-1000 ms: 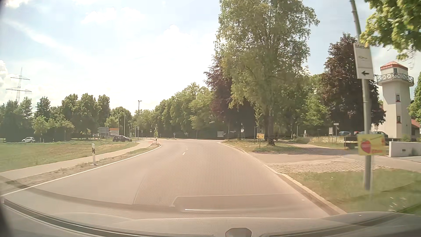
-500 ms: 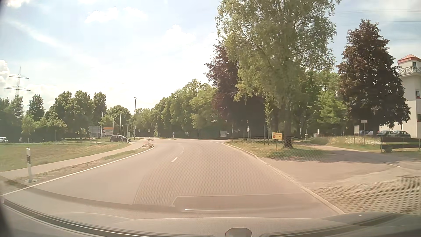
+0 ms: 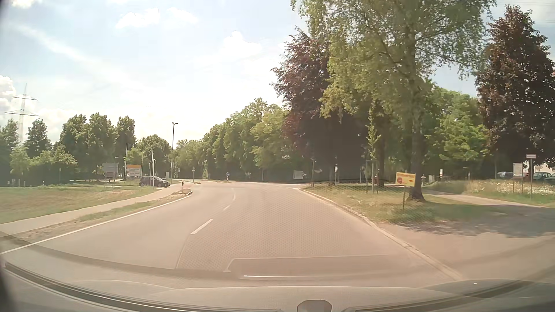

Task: Follow the waypoints while adhering to traffic rules and regulations

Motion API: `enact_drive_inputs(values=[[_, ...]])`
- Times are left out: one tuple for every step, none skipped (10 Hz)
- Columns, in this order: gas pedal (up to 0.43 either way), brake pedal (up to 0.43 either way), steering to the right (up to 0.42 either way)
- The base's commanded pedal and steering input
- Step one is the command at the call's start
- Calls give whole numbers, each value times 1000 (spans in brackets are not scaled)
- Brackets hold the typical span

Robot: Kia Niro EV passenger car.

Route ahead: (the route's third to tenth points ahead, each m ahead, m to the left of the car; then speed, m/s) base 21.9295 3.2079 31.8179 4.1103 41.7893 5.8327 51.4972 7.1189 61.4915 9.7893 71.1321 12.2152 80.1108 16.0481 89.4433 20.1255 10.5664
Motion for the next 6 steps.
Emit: enact_drive_inputs(values=[[87,0,-9],[87,0,-9],[87,0,-9],[87,0,-10],[87,0,-10],[87,0,-11]])
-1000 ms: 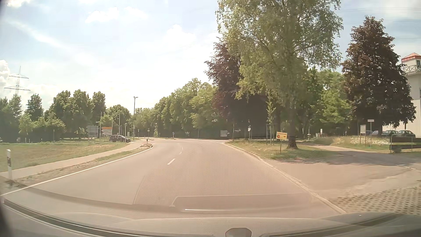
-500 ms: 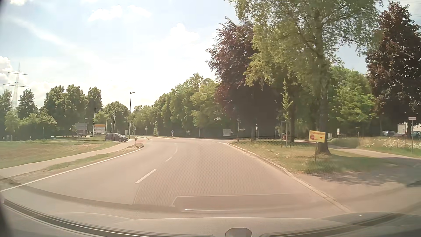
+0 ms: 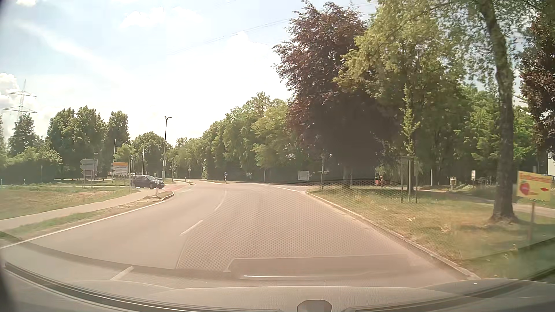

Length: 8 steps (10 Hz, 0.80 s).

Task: Follow the waypoints while adhering to traffic rules and regulations

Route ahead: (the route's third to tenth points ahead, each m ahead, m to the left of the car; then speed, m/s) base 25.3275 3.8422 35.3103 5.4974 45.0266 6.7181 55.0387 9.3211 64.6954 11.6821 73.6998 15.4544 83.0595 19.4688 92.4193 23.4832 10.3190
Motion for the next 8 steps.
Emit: enact_drive_inputs(values=[[87,0,-11],[87,0,-11],[87,0,-12],[87,0,-12],[87,0,-13],[87,0,-13],[87,0,-13],[87,0,-14]])
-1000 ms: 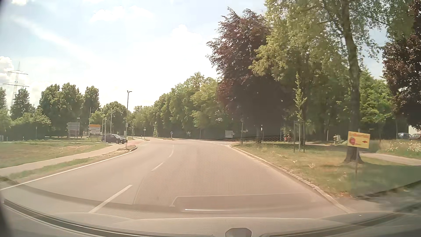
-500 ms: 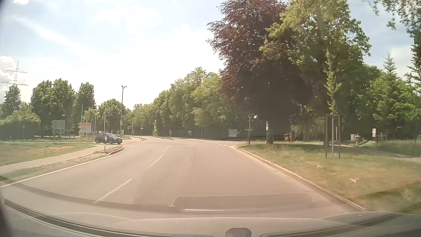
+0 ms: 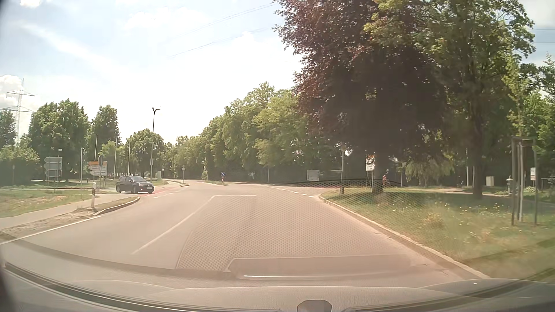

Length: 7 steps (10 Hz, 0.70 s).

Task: Follow the waypoints while adhering to traffic rules and regulations

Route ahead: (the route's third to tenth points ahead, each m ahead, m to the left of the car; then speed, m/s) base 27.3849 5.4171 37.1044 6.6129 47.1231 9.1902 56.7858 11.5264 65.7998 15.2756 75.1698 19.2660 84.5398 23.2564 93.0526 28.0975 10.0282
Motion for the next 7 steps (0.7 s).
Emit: enact_drive_inputs(values=[[87,0,-14],[87,0,-16],[87,0,-18],[79,0,-19],[79,0,-20],[79,0,-21],[79,0,-20]])
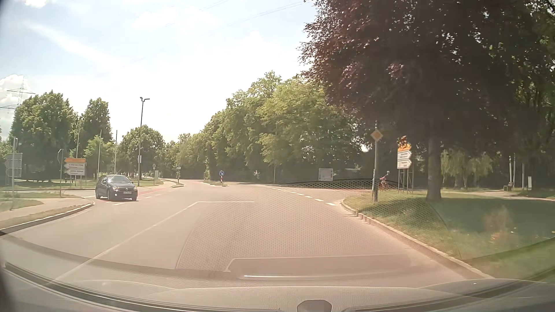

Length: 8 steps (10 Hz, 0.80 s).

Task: Follow the waypoints while adhering to traffic rules and regulations

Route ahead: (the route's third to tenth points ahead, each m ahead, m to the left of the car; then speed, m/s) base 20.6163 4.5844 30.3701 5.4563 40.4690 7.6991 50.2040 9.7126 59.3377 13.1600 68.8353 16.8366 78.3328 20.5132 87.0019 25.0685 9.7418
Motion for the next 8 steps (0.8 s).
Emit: enact_drive_inputs(values=[[79,0,-21],[87,0,-20],[98,0,-19],[98,0,-17],[110,0,-16],[118,0,-16],[118,0,-16],[130,0,-16]])
